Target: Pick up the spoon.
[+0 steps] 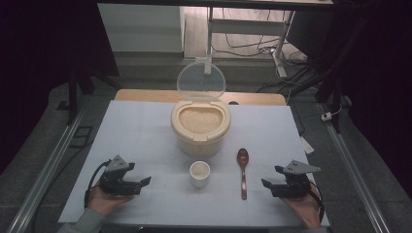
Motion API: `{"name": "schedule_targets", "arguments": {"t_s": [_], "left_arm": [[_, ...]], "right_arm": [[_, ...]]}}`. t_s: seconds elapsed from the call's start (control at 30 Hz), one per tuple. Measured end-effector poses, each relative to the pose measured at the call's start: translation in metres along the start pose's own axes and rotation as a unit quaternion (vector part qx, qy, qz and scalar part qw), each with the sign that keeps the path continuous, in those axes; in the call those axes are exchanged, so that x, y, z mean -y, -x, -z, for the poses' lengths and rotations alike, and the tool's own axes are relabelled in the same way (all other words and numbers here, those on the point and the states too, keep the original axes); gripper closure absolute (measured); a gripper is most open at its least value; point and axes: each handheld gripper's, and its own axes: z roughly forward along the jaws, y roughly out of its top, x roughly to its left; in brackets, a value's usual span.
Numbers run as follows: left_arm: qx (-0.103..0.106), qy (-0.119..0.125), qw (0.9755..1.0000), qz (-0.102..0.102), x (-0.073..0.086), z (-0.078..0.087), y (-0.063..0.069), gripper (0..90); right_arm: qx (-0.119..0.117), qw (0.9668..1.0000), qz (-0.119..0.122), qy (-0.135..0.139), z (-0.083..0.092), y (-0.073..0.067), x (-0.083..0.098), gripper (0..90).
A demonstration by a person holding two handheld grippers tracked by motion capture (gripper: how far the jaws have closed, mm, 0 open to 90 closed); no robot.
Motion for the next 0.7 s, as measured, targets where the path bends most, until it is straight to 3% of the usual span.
{"name": "schedule_targets", "arguments": {"t_s": [0.7], "left_arm": [[-0.001,0.005,1.0000,-0.002,0.0011,-0.0004,0.0000,13.9]], "right_arm": [[0.001,1.0000,-0.001,0.000,0.0004,-0.0050,-0.0013,28.8]]}}
